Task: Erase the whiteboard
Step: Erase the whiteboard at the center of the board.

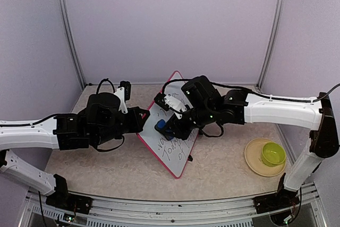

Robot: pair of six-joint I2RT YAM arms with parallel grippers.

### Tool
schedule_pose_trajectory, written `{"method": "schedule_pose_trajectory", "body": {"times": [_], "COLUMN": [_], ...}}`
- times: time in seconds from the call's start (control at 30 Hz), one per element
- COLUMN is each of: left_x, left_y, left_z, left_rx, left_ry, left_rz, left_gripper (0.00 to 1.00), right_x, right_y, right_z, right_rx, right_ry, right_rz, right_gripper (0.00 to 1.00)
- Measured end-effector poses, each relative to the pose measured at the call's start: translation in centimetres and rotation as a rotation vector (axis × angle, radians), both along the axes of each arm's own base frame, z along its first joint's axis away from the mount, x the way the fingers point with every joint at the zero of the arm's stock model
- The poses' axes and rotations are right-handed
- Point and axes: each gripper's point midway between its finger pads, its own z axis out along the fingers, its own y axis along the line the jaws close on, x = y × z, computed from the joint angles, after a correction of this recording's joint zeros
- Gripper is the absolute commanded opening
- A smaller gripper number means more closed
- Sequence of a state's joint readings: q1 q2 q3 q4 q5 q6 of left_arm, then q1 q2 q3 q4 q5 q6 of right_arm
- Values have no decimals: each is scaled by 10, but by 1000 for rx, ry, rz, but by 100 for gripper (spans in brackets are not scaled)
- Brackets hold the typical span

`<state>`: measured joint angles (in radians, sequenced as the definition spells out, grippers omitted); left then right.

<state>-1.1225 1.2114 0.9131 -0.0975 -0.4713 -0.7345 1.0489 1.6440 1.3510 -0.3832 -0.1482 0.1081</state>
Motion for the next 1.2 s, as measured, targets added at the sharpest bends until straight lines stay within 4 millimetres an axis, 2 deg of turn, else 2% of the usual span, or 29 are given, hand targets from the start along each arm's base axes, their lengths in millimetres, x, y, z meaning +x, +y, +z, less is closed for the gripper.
{"method": "schedule_pose_trajectory", "body": {"times": [0.1, 0.27, 0.33, 0.53, 0.7, 0.9, 1.1, 1.2], "left_x": [0, 2, 4, 8, 13, 13, 13, 13], "left_y": [-1, -4, -4, -3, 0, 0, -1, -2], "left_z": [1, 2, 3, 3, 2, 2, 2, 4], "left_rx": [-5, -28, -43, -63, -67, -69, -76, -85], "left_ry": [1, 10, 14, 32, 41, 44, 41, 38], "left_rz": [-6, -19, -20, -25, -23, -29, -31, -37], "left_gripper": [0, 0, 0, 0, 0, 0, 0, 0], "right_x": [1, 11, 13, 14, 8, 0, 0, 3], "right_y": [3, 15, 15, 15, 7, -4, -4, -3], "right_z": [8, 37, 39, 33, 6, -13, -12, -4], "right_rx": [-2, 43, 40, 32, -1, -30, -31, -30], "right_ry": [-5, -51, -56, -55, -23, 11, 13, 5], "right_rz": [7, -2, -7, -12, -10, -7, -9, -17], "right_gripper": [0, 0, 0, 0, 0, 0, 0, 0]}}
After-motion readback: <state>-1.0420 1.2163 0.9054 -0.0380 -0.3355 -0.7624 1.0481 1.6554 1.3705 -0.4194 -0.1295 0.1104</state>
